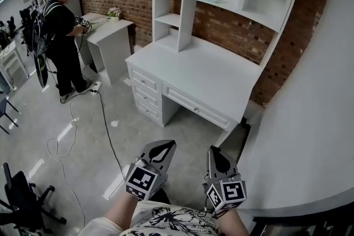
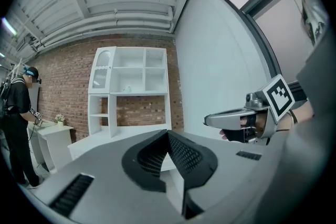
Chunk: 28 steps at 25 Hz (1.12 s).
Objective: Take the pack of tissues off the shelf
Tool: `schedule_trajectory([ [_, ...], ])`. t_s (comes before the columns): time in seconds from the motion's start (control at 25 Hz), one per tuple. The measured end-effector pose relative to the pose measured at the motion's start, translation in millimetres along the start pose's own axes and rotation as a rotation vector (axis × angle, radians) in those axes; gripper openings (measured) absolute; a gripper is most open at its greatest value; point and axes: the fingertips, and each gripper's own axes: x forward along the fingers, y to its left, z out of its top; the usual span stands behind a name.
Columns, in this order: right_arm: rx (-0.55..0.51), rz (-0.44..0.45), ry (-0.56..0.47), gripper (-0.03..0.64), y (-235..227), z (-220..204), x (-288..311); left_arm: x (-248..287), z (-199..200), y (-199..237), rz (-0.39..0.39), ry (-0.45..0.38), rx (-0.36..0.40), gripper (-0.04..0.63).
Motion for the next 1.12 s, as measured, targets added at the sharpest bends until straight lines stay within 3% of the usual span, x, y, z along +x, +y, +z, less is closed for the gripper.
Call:
schedule_trajectory([
  [0.28, -0.003, -0.042, 0.001, 0.005, -13.4, 12.5, 91.4, 43.7, 7.1, 84.7, -0.009, -0.008, -0.004, 0.013],
  [0.8, -0.001, -0.144, -0.012, 0.006, -22.4, 58.9, 315.8, 153.4, 39.3, 297.5, -0.093, -0.022, 0.023, 0.013],
  [1.12, 0.077, -0.177, 0.035, 0.006, -40.3, 65.1, 404.1, 202.7, 39.4, 374.7, -0.130, 0.021, -0.019, 0.013],
])
